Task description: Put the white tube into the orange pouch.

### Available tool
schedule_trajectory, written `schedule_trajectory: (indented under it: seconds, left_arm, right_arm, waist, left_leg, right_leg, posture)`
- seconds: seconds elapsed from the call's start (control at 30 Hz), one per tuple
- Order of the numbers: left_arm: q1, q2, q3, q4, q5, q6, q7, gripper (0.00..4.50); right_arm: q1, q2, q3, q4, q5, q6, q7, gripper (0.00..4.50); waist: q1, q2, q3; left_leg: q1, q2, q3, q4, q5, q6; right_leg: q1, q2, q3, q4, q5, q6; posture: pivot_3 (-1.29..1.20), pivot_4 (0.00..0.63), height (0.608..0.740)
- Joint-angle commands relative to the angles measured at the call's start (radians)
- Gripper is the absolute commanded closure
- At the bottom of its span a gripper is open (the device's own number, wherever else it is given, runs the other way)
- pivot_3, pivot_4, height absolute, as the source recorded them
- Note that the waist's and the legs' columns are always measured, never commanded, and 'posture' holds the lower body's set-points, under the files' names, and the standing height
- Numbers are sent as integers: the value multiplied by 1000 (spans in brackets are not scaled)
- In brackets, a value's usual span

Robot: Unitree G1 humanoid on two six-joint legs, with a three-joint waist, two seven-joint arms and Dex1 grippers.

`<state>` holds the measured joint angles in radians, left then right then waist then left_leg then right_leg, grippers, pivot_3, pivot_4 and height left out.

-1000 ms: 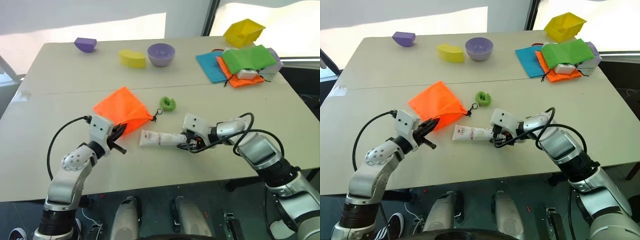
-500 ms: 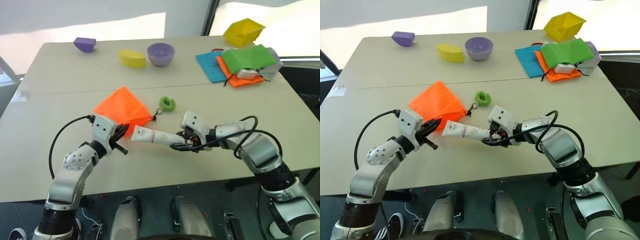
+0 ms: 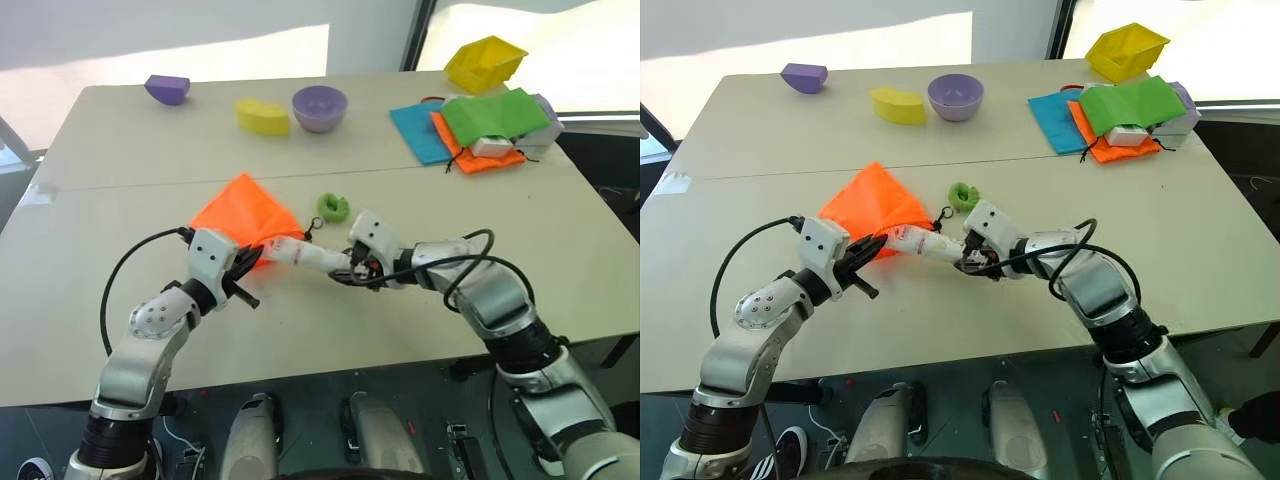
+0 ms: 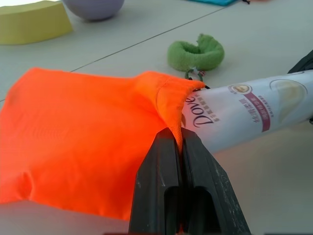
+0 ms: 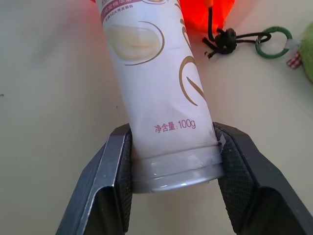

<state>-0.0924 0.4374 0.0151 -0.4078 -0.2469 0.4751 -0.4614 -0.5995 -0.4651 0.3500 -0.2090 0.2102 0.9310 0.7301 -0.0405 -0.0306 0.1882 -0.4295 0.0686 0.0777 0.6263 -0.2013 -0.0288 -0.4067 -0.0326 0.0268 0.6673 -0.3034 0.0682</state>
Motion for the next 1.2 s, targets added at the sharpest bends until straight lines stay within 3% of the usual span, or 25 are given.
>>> schedule_trajectory:
  seconds: [0.03, 0.77, 1.2]
  left_arm:
    - [-13, 6, -8, -37, 8, -10, -2, 4500]
    - [-21, -26, -45, -86, -3, 37, 10, 4500]
    - [-21, -22, -67, -97, -2, 38, -7, 4500]
  right_arm:
    - [-27, 31, 28, -21, -22, -10, -32, 2698]
    - [-127, 303, 14, 160, -67, 67, -237, 2698]
    - [-235, 390, 111, 331, -129, -32, -225, 2698]
  waist:
    - [0, 0, 0]
    - [-2, 0, 0]
    - [-4, 0, 0]
  left_leg:
    - [0, 0, 0, 0, 0, 0]
    - [-2, 0, 1, 0, 0, 0]
    - [-3, 0, 1, 0, 0, 0]
  right_leg:
    - [0, 0, 0, 0, 0, 0]
    - [-2, 0, -1, 0, 2, 2]
    - [-3, 1, -1, 0, 2, 3]
  posture:
    - [0, 150, 740]
    - [0, 150, 740]
    - [0, 150, 740]
